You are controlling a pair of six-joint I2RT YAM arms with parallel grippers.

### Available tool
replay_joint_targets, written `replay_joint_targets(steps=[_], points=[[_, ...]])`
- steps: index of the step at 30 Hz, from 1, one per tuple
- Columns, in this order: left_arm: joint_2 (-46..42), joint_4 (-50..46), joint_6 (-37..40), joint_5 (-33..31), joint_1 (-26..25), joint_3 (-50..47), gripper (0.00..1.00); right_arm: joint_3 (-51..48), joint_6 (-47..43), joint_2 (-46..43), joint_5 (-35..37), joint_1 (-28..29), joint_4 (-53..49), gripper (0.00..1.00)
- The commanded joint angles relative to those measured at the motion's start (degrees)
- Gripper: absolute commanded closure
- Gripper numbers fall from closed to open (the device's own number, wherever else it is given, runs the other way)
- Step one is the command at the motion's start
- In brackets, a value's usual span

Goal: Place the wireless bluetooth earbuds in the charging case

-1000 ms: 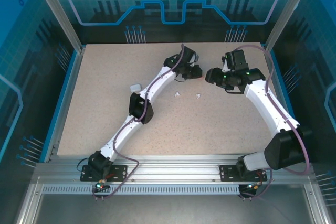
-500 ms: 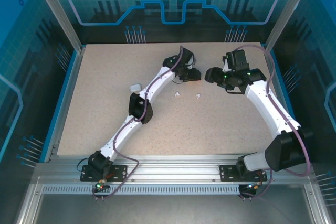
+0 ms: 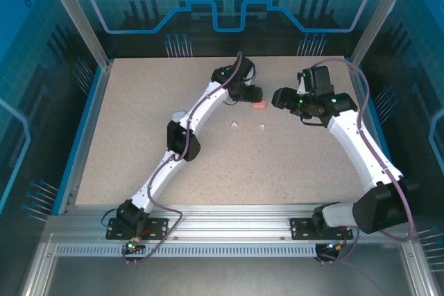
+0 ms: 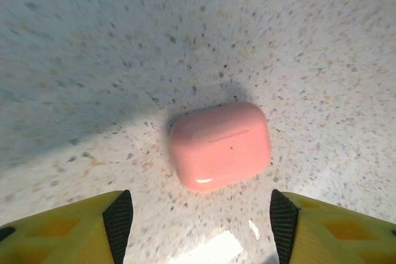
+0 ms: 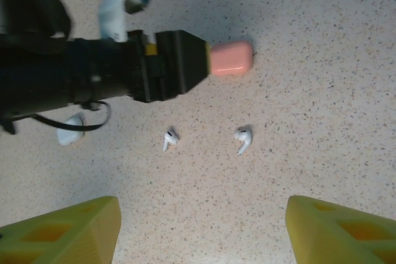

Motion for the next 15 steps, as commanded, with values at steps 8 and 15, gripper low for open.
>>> replay_joint_targets(steps=[8,15], points=[[-16.18,-8.35,5.15,-12.66,1.96,3.55,0.36,4.63,0.89,3.34,5.63,6.23,-1.35,0.27],[-21.69,-12.61,6.95,-6.87,1.23,3.54,0.37,7.90,1.74,7.79,7.65,10.00,-1.36,0.27]])
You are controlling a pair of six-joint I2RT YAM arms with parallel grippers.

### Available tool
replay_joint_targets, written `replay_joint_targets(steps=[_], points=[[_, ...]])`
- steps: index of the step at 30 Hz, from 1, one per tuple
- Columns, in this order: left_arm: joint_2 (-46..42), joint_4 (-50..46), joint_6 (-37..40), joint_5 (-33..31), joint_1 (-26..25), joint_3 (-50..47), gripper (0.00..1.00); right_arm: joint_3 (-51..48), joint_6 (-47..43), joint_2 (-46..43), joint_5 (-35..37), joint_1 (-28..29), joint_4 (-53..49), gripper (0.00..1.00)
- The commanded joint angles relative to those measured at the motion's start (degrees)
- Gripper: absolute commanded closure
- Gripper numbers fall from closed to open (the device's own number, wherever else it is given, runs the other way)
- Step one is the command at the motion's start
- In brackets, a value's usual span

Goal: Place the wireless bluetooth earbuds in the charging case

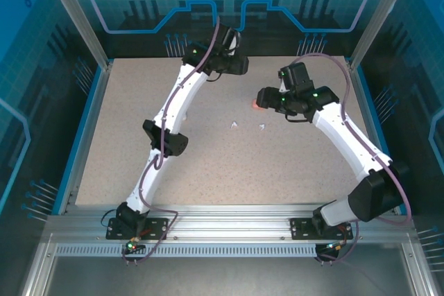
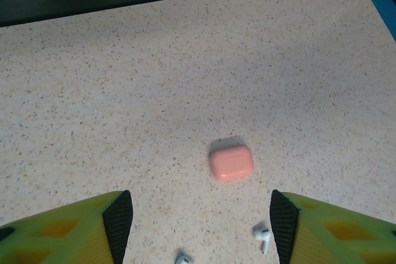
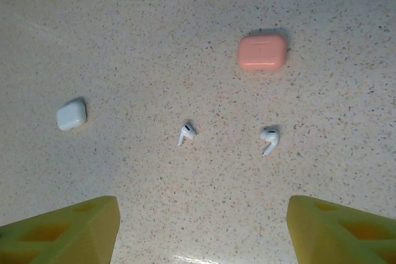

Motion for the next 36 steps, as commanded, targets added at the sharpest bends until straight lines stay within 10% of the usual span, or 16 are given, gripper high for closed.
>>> replay_joint_targets(steps=[1,14,23,27,30,36], points=[[-3.55,-5.16,2.70,1.74,-1.60,3.28,0.37,2.39,1.00,1.52,2.29,1.42,-0.60,0.27],[-15.02,-14.64,4.50,-0.30,-8.74,3.06,0.34,1.87,1.15,3.31,1.60,3.14,1.68,0.27],[-18.26,-20.06,5.92,-16.88,-15.68,-3.90,0.33,1.76,-0.73,1.76,1.30,3.20,1.96,0.27],[-17.99,-11.81,6.25,-3.39,-14.52,3.02,0.27,1.74,-1.91,0.62,1.67,3.08,1.98,0.26],[-17.53,-3.45,3.29,7.63,-13.57,3.27,0.03,1.73,-2.79,-0.16,2.04,2.68,1.79,0.26],[-15.58,9.34,-3.89,19.99,-9.76,3.30,0.01,0.99,-3.56,-1.58,1.23,0.81,1.92,0.24]])
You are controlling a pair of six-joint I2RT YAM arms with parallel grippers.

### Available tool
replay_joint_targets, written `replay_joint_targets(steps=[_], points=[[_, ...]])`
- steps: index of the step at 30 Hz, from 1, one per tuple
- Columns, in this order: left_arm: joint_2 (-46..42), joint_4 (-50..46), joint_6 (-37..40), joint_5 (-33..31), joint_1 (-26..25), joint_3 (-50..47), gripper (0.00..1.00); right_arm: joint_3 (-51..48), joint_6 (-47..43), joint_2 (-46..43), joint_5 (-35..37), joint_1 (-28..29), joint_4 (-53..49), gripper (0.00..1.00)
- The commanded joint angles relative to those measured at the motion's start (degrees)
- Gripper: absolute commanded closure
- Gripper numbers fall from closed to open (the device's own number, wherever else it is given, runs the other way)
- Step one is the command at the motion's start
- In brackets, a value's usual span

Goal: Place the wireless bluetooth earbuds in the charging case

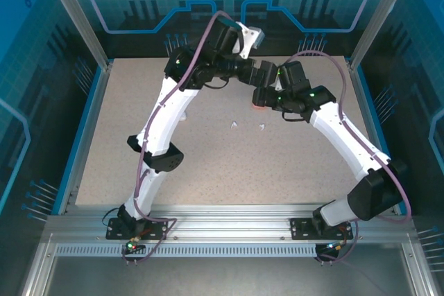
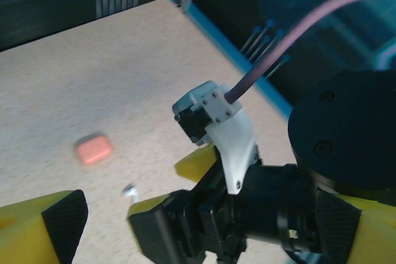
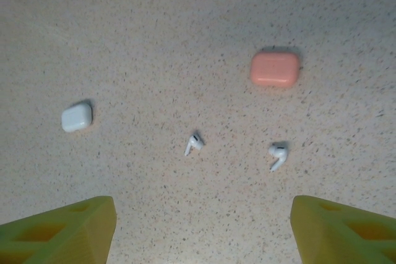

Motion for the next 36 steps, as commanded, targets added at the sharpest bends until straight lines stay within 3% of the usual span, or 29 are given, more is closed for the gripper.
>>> replay_joint_targets(steps=[1,6,10,16,19,25,30,32,34,36], points=[[0.73,10.66,-2.84,6.89,0.97,3.52,0.01,0.12,-1.11,-1.39,-0.47,-0.72,0.04,0.24],[2.87,-2.64,1.61,0.84,1.13,3.55,0.01,-0.21,-0.84,-1.17,-1.56,-1.39,0.72,0.23],[4.68,-17.58,4.44,-11.34,-0.54,3.35,0.01,-0.32,-0.58,-0.52,-2.14,-1.34,1.35,0.23],[0.44,-21.26,2.83,-22.49,-3.47,3.21,0.01,0.30,-0.51,0.38,-2.89,-0.60,1.97,0.23],[-3.94,-20.77,2.19,-23.12,-3.40,3.51,0.01,-0.28,-0.56,0.28,-3.52,-0.30,2.99,0.23],[-11.50,-25.12,-1.02,-12.47,0.23,1.95,0.01,-2.58,0.64,0.80,-4.65,0.56,5.43,0.23],[-24.46,-24.06,-0.32,-16.59,0.77,-27.01,0.01,-3.98,1.35,0.98,-4.63,1.51,6.45,0.23],[-36.92,-13.11,-0.28,-17.28,1.50,-50.78,0.01,-4.31,1.61,1.12,-4.81,1.77,6.89,0.23],[-51.59,4.36,-2.64,-12.07,5.87,-76.21,0.01,-4.21,1.27,1.34,-4.38,2.20,6.68,0.23],[-61.82,15.03,-4.30,-10.12,8.91,-91.13,0.01,-3.83,0.77,1.50,-4.10,2.52,6.29,0.22]])
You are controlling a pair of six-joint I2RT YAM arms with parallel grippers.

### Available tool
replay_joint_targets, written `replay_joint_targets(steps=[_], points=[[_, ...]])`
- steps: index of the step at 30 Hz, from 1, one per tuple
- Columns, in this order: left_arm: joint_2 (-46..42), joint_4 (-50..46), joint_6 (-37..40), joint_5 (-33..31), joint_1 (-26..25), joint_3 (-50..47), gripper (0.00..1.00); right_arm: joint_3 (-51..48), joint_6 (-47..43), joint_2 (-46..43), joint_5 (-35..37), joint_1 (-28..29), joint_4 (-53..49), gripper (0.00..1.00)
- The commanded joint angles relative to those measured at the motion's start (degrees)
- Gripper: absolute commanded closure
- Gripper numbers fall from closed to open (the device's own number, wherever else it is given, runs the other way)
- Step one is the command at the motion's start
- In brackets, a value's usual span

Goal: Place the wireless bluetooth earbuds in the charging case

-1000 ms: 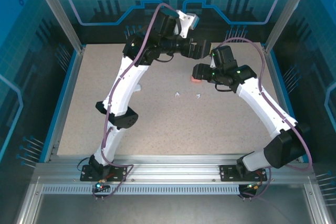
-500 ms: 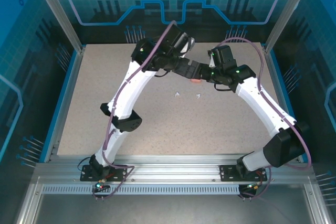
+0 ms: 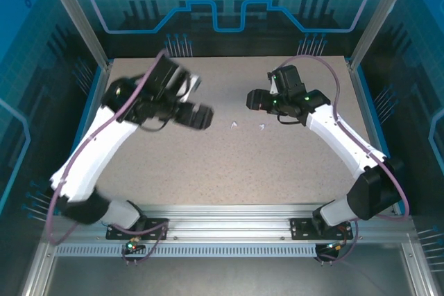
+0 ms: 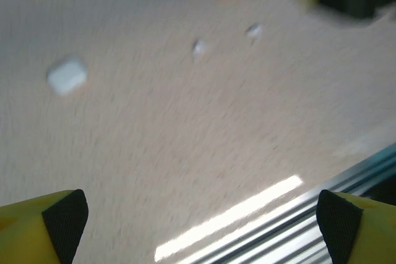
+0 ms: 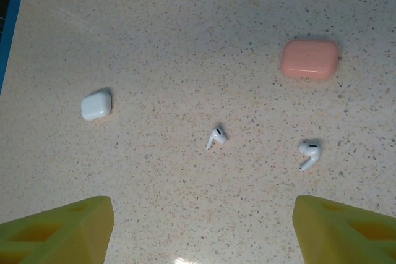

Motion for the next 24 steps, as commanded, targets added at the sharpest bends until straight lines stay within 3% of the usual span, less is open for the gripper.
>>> replay_joint_targets(steps=[1,4,12,16,24], points=[[-14.17,20.47,-2.64,1.43,3.71,-19.43,0.01,-0.06,-0.23,0.85,0.22,1.13,1.15,0.23],[-20.70,28.04,-1.75,-3.68,3.90,-28.41,0.01,0.74,-0.13,1.96,0.65,2.18,1.15,0.22],[-27.30,44.17,4.70,-12.16,3.94,-42.43,0.01,7.79,-0.72,9.30,4.41,7.75,-1.69,0.22],[-29.28,54.00,2.60,-24.38,4.55,-49.09,0.01,12.53,-0.40,13.77,5.75,9.66,-3.56,0.22],[-24.86,59.24,0.04,-16.71,15.81,-51.96,0.01,26.64,0.38,27.32,8.16,13.31,-8.96,0.23]])
